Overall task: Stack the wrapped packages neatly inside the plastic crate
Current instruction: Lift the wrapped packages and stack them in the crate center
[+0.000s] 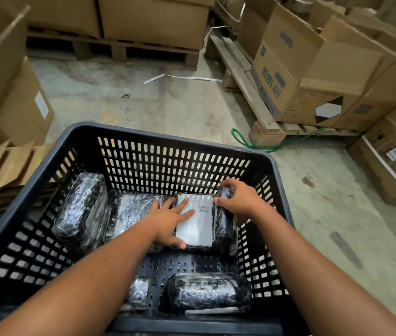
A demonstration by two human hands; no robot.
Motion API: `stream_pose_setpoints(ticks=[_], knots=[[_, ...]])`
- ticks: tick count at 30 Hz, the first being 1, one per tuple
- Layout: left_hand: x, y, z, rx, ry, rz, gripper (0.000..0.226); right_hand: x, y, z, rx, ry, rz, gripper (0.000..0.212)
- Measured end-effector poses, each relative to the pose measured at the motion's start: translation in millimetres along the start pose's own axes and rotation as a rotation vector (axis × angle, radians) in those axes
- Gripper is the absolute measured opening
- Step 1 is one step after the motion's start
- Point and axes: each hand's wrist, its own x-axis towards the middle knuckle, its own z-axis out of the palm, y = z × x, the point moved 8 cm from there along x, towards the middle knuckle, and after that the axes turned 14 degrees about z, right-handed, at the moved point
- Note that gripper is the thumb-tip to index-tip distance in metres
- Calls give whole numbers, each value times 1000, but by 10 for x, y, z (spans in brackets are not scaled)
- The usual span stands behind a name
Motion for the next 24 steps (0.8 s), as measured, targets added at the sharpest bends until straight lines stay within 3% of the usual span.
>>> stream_pose_setpoints(ticks=[3,10,16,21,24], knots=[[-32,110,-161,-75,44,54,103,-33,40,-84,108,38,20,61],[-309,474,-978,-547,482,197,103,-179,4,-469,252,84,36,63],[-468,842,-1170,-499,632,313,115,-282,-57,-653,682,-63,41,65],[-601,920,-1375,-318,788,363,105,-345,-189,-601,853,-181,55,58],[-735,759,-1523,-539,916,305,97,-353,-232,-603,897,-270,50,46]])
